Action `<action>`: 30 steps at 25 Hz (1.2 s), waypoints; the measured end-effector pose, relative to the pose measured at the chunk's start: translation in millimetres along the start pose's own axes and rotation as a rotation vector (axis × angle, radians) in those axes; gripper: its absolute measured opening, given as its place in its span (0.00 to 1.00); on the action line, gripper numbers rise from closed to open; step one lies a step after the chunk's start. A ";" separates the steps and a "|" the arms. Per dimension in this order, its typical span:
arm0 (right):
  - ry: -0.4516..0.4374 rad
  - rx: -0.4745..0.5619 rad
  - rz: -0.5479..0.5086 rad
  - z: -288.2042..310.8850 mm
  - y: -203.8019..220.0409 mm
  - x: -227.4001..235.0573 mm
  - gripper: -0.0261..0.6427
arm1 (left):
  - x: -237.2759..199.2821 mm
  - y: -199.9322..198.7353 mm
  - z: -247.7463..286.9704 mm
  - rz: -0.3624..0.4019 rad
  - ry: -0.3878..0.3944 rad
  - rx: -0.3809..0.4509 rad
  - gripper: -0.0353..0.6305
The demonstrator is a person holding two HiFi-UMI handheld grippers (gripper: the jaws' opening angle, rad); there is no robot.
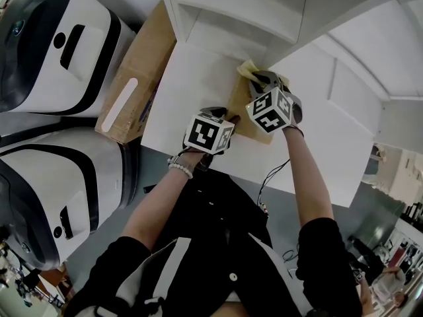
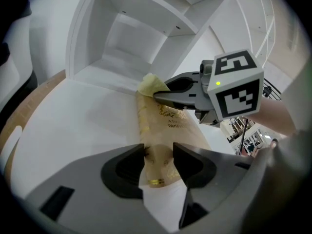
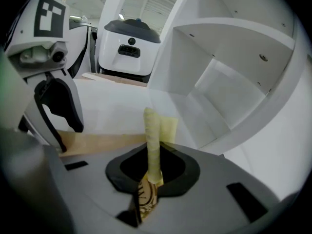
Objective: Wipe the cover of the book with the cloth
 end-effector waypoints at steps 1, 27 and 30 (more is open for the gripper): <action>-0.014 0.005 -0.004 0.3 -1.4 -5.1 0.10 | -0.3 0.0 0.1 -0.001 0.000 0.000 0.33; -0.303 0.185 0.128 -18.0 -6.7 -124.5 0.10 | -30.9 -44.8 -64.4 -0.059 0.116 0.224 0.06; -0.326 0.188 0.128 -22.7 -5.6 -138.2 0.10 | -24.5 -49.2 -73.2 -0.037 0.142 0.252 0.06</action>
Point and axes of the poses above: the fingertips, and each gripper's own axes: z forward along the fingers, x to its right, y out of its underside, the point moved 2 cm from there along -z, backward along the fingers, and after that the axes turned 15 degrees about -y, right-handed, at the moved point
